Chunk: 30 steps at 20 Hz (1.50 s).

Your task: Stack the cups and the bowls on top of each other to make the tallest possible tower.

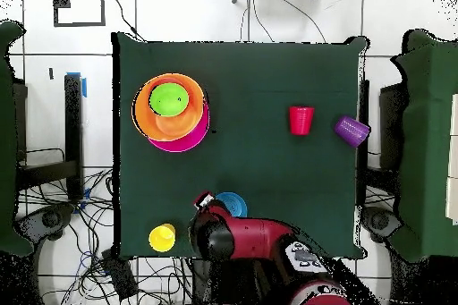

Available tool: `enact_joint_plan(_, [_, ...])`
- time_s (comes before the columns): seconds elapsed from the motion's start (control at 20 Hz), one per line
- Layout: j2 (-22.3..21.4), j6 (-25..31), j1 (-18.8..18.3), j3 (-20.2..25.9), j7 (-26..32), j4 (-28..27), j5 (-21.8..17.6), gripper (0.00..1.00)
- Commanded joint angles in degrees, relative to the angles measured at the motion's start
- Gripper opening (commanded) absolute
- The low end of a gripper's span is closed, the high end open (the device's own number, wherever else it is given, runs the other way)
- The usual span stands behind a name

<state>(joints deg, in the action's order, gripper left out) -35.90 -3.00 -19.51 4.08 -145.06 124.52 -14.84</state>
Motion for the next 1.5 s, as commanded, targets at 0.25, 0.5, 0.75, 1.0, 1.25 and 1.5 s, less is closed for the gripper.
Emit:
enact_joint_plan(0.25, [12.0,-5.8,1.1,-1.8,-0.5,-9.2,-5.1,1.0])
enact_joint_plan(0.5, [14.0,-7.0,1.1,-2.4,-0.5,-10.7,-5.7,1.0])
enact_joint_plan(0.75, [15.9,-8.8,1.6,-2.9,-0.8,-11.8,-5.7,1.0])
enact_joint_plan(1.0, [16.3,-9.2,2.0,-3.0,-1.2,-11.8,-5.4,1.0])
enact_joint_plan(1.25, [13.3,-7.2,1.5,-2.1,-1.3,-9.7,-5.2,1.0])
enact_joint_plan(1.5, [9.9,-5.0,1.0,-1.2,-1.2,-7.4,-5.2,1.0])
